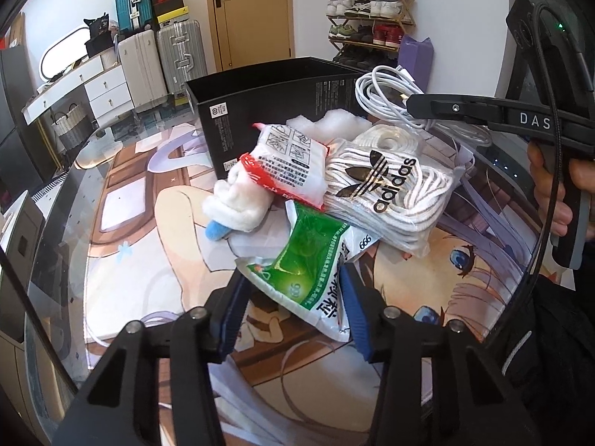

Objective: Organize soft objects
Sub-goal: 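Grasp the green-and-white medicine packet with the left tool while the right tool holds the cable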

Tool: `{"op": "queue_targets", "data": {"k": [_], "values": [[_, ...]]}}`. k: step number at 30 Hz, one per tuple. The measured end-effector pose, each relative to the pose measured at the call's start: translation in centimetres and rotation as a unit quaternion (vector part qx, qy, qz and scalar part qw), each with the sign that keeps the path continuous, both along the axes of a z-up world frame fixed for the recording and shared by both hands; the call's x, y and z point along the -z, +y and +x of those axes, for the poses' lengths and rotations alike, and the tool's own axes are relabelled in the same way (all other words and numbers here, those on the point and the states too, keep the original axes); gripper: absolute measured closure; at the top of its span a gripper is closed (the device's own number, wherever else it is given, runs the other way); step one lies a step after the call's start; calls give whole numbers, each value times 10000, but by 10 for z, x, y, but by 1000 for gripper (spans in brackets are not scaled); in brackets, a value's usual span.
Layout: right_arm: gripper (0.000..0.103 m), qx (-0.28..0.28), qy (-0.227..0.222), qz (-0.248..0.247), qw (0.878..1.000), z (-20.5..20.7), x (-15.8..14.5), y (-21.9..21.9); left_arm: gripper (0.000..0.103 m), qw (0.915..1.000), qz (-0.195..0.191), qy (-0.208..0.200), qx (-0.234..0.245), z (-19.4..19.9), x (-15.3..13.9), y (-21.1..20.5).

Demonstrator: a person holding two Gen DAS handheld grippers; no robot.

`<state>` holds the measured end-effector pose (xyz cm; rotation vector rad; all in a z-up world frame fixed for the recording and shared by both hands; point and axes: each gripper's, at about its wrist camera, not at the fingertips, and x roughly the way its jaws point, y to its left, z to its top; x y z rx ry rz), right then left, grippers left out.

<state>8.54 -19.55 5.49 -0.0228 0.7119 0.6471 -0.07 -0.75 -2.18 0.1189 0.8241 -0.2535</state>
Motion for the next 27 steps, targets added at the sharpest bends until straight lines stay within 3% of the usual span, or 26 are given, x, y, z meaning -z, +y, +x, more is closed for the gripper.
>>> {"op": "queue_targets", "data": {"k": [1, 9, 12, 14, 16, 27], "values": [[71, -3, -8, -1, 10000, 0, 0, 0, 81, 10000, -43, 12, 6, 1, 0, 1], [71, -8, -24, 25, 10000, -1, -2, -1, 86, 10000, -46, -22, -24, -5, -2, 4], [71, -16, -30, 27, 10000, -2, -2, -1, 81, 9999, 41, -65, -83, -5, -4, 5], [71, -13, -28, 25, 10000, -2, -2, -1, 59, 9998, 100, -83, -157, -5, -6, 5], [71, -11, -31, 22, 10000, -2, -2, -1, 50, 9995, 118, -151, -264, -5, -8, 9], [71, -19, -58, 46, 10000, -3, -5, -1, 48, 9994, -59, -71, -343, 11, -7, 7]]}}
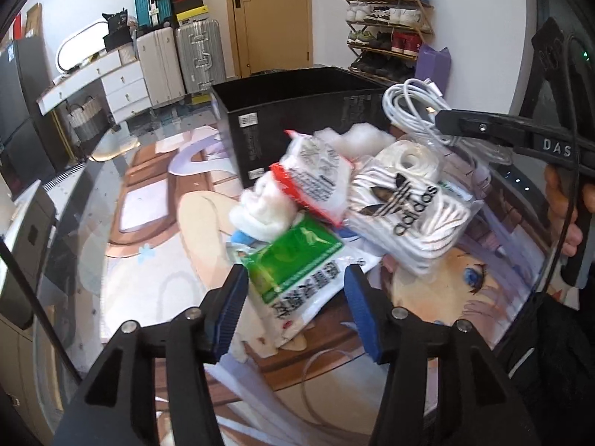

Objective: Organize soft objects
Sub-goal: 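Grasp the green-and-white medicine packet with the left tool while the right tool holds the cable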

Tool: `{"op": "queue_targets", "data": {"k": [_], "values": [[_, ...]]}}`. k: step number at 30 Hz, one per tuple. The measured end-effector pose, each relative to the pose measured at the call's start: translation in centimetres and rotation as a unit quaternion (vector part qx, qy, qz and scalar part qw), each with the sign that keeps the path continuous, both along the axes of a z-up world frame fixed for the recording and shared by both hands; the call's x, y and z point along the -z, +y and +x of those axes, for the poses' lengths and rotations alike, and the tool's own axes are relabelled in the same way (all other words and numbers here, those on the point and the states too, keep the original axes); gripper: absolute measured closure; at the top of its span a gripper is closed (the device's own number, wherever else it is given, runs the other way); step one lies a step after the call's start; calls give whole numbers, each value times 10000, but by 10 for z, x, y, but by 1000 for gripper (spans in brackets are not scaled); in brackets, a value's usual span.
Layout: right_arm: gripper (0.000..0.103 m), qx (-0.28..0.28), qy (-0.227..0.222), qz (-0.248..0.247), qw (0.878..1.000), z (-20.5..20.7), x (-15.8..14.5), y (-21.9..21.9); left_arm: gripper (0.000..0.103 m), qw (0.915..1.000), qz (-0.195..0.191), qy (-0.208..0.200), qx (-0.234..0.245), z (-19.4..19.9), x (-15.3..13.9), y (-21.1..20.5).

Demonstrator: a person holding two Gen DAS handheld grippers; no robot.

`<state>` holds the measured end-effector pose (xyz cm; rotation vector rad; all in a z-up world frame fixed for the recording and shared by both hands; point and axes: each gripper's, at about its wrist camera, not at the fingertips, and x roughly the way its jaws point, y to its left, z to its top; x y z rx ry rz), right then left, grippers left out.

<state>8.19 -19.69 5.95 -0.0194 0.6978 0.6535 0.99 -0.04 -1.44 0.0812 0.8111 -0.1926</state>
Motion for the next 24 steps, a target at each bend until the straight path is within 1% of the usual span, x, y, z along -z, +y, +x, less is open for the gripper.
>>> {"op": "queue_targets", "data": {"k": [1, 6, 9, 11, 12, 14, 17, 20, 24], "values": [[71, 4, 0, 4, 10000, 0, 0, 0, 48, 10000, -55, 12, 21, 0, 0, -1], [71, 16, -9, 26, 10000, 1, -2, -2, 47, 10000, 3, 35, -39, 1, 2, -2], [71, 7, -13, 28, 10000, 1, -2, -2, 42, 10000, 23, -10, -21, 4, -1, -3], [71, 1, -7, 32, 10000, 1, -2, -2, 35, 10000, 17, -75, 2, 8, -3, -4], [71, 3, -9, 31, 10000, 0, -2, -2, 33, 10000, 13, -96, -3, 11, -4, -4], [71, 0, -10, 33, 10000, 0, -2, -2, 25, 9999, -45, -127, -3, 17, -6, -3], [71, 8, -6, 33, 10000, 1, -1, -3, 24, 9999, -78, -61, 33, 24, -4, -4], [71, 14, -1, 34, 10000, 0, -1, -3, 23, 9999, 17, 139, 48, 31, 2, -7], [71, 12, -3, 38, 10000, 0, -1, -4, 21, 9997, 120, 214, 58, 31, 4, -9]]}}
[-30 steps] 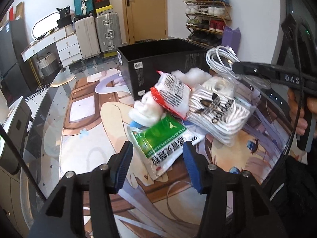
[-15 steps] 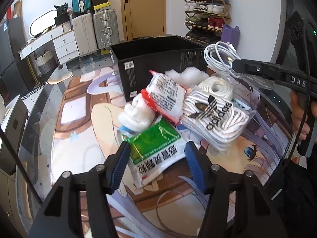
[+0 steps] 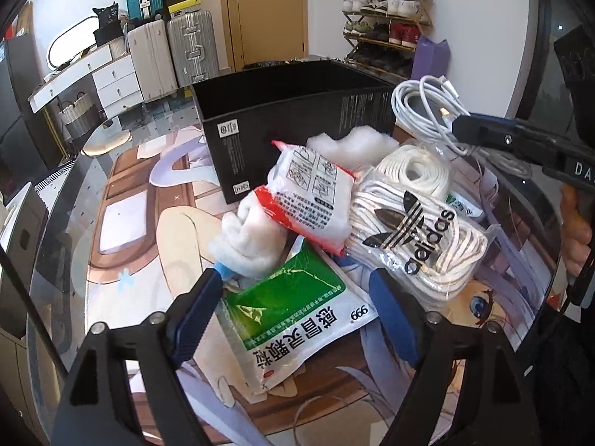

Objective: Organize soft objects
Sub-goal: 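Grasp the green-and-white medicine packet with the left tool while the right tool holds the cable, then carry the packet with the left tool and cable with the right tool into the black box, release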

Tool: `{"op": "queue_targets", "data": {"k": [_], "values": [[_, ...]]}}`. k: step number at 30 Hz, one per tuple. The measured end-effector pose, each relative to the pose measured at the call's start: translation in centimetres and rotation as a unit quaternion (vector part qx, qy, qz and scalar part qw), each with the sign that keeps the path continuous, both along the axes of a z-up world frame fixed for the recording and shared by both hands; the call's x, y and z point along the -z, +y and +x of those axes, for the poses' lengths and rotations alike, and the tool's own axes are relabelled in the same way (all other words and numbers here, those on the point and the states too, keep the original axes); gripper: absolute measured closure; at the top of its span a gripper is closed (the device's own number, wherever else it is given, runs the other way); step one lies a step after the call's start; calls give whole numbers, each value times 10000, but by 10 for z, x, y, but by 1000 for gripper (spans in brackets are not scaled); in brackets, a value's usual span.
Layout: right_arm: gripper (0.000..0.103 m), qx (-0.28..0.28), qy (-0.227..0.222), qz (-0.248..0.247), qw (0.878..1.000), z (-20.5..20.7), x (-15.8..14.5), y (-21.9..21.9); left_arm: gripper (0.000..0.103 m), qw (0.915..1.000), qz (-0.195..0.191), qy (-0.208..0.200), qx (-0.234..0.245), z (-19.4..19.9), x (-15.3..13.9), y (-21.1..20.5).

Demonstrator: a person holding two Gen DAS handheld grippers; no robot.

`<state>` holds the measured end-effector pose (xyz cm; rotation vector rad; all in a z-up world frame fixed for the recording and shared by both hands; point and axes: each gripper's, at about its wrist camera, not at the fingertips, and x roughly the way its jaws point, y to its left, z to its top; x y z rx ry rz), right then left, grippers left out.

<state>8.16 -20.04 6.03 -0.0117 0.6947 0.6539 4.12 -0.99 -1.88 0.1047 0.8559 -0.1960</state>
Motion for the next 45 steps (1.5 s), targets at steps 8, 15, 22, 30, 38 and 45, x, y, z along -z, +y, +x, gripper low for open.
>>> {"op": "queue_targets", "data": {"k": [8, 15, 22, 30, 38, 45], "values": [[71, -20, 0, -7, 10000, 0, 0, 0, 34, 9998, -24, 190, 53, -2, 7, 1], [71, -26, -10, -5, 10000, -1, 0, 0, 52, 9998, -10, 122, 161, -10, 1, -2], [71, -39, -2, 3, 10000, -2, -1, 1, 60, 9997, -109, -41, 201, -21, -6, 1], [71, -65, -48, 36, 10000, -3, -3, 3, 61, 9991, -222, -295, 208, -27, -24, 3], [71, -104, -140, 76, 9998, -8, -10, 3, 61, 9978, -359, -549, 81, -25, -42, 8], [71, -148, -238, 146, 9995, -14, -20, 2, 61, 9956, -507, -789, -89, -15, -59, 9]]}}
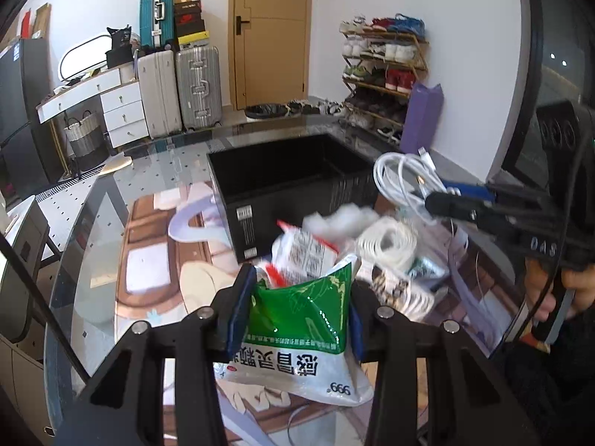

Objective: Organize soft objects
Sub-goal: 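Carry the packet with the left tool and cable with the right tool into the black box, release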

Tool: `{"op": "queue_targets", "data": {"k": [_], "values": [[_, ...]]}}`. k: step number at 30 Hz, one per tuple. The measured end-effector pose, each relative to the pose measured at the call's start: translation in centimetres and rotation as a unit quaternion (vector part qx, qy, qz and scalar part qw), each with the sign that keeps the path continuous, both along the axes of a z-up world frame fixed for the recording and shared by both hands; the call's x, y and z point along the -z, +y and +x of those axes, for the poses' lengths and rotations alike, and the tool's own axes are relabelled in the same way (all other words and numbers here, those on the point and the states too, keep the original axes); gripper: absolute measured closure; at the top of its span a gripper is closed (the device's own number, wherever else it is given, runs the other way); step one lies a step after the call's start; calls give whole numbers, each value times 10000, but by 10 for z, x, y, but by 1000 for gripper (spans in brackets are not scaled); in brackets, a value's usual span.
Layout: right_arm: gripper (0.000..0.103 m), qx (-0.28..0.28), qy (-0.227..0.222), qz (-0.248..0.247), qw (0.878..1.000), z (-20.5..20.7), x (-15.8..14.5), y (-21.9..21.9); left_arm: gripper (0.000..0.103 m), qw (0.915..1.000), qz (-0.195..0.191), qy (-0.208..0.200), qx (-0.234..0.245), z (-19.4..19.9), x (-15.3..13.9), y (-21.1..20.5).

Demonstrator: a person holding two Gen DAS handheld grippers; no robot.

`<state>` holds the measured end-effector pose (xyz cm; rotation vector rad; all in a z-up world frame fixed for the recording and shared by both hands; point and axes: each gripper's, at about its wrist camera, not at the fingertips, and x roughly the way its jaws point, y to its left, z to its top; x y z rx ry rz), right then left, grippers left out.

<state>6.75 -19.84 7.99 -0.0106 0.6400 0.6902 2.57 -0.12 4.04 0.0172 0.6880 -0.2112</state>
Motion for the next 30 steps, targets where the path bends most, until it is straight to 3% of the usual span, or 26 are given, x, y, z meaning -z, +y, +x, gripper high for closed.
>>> {"op": "queue_targets", "data": {"k": [30], "values": [[71, -49, -152, 167, 9997, 18, -37, 3, 60, 9980, -349, -310, -438, 54, -33, 1]]}}
